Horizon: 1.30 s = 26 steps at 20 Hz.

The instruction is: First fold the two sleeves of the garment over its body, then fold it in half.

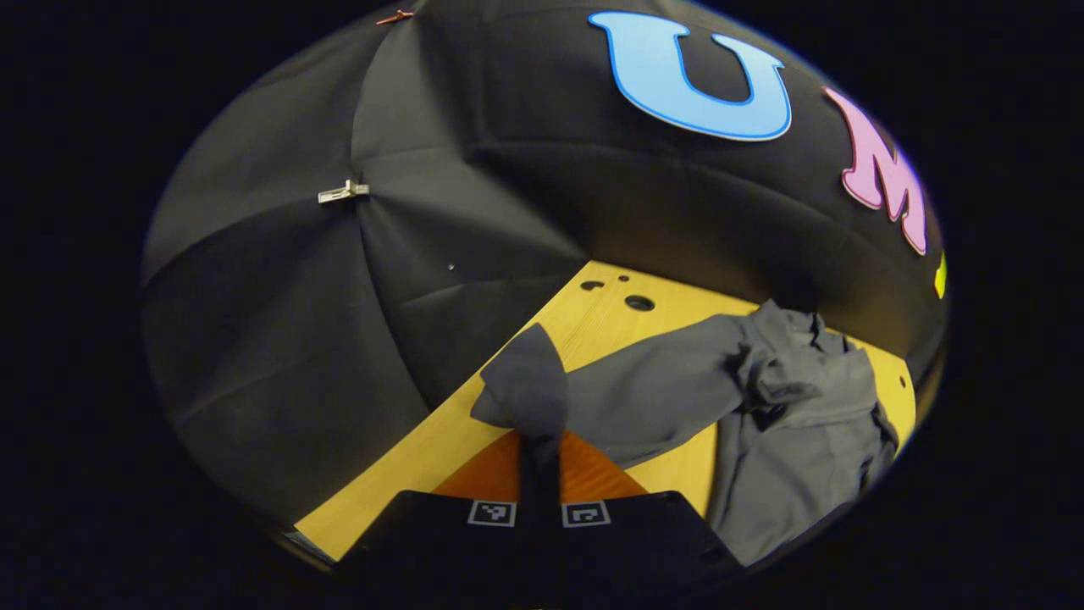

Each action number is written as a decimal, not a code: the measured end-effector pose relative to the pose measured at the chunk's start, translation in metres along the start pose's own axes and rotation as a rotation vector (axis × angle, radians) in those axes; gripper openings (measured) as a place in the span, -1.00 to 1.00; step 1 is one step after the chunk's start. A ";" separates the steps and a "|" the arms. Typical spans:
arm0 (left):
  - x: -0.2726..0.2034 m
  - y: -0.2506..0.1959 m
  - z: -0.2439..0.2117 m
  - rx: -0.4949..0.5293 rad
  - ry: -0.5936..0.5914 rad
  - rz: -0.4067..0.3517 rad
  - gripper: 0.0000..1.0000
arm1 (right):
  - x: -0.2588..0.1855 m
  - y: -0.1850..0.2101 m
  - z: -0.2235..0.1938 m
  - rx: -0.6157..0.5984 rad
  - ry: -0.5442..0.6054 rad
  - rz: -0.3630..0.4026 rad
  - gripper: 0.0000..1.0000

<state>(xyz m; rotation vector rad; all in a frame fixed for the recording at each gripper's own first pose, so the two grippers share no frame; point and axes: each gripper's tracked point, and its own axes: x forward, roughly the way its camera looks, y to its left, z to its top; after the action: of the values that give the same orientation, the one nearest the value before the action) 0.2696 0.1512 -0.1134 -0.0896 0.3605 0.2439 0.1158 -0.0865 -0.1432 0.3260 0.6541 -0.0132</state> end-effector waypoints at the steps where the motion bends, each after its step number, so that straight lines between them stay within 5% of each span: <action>1: -0.003 -0.019 0.012 -0.010 -0.018 -0.022 -0.89 | -0.001 -0.007 0.000 -0.001 -0.003 0.001 0.99; 5: -0.018 -0.102 0.061 0.052 -0.105 -0.148 -0.89 | 0.005 -0.023 -0.006 0.031 0.011 0.010 0.99; 11: -0.025 -0.251 0.067 0.082 -0.101 -0.344 -0.89 | 0.024 -0.050 -0.025 0.124 0.052 0.026 0.99; 18: -0.016 -0.406 0.015 0.178 0.003 -0.532 -0.89 | 0.045 -0.073 -0.039 0.150 0.094 0.020 0.99; 26: 0.004 -0.506 -0.052 0.272 0.126 -0.626 -0.87 | 0.058 -0.075 -0.047 0.188 0.158 0.032 0.98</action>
<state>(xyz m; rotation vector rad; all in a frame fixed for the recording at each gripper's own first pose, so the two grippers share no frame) 0.3836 -0.3443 -0.1411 0.0525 0.4699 -0.4319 0.1258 -0.1386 -0.2348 0.5231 0.8058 -0.0186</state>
